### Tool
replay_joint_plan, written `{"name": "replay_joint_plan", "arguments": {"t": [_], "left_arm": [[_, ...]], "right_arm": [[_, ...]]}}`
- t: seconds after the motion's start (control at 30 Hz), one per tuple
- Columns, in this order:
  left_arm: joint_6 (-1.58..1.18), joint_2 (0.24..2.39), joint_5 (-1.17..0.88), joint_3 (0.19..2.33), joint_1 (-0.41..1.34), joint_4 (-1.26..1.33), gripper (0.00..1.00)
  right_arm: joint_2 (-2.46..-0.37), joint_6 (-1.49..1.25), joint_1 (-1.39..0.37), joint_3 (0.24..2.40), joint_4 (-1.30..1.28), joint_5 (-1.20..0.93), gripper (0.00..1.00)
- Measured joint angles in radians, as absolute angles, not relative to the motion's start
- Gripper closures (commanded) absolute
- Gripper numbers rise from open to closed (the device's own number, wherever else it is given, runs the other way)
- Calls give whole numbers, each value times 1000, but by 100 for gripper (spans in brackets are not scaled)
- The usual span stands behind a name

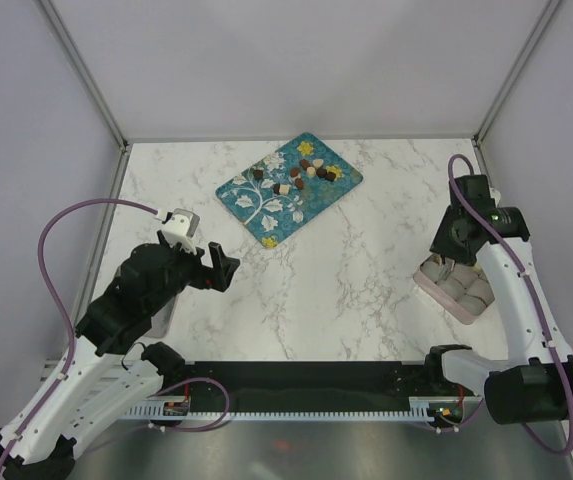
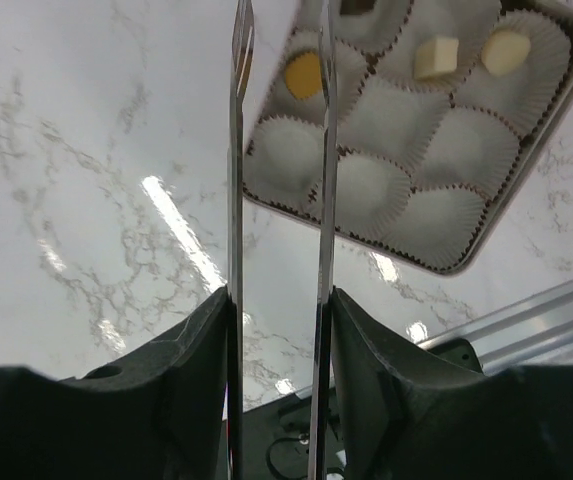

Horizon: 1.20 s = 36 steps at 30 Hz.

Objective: Pack the chocolate

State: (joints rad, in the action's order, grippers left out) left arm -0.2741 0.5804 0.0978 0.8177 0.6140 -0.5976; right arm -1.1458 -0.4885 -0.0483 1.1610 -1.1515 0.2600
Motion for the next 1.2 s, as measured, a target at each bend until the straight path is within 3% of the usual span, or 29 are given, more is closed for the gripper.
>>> {"name": "replay_joint_plan", "arguments": {"t": [0.2, 0.6, 0.83, 1.2], "left_arm": [[-274, 580, 99, 818, 614, -598, 0], [-274, 571, 115, 818, 614, -597, 0], [-274, 569, 137, 818, 614, -598, 0], [-274, 581, 166, 818, 614, -597, 0]], "right_arm": [[-1203, -456, -73, 1360, -1140, 207, 51], [-1650, -318, -430, 1627, -924, 159, 49], [-1872, -171, -443, 1794, -830, 103, 46], [-2028, -54, -443, 1845, -791, 123, 44]]}}
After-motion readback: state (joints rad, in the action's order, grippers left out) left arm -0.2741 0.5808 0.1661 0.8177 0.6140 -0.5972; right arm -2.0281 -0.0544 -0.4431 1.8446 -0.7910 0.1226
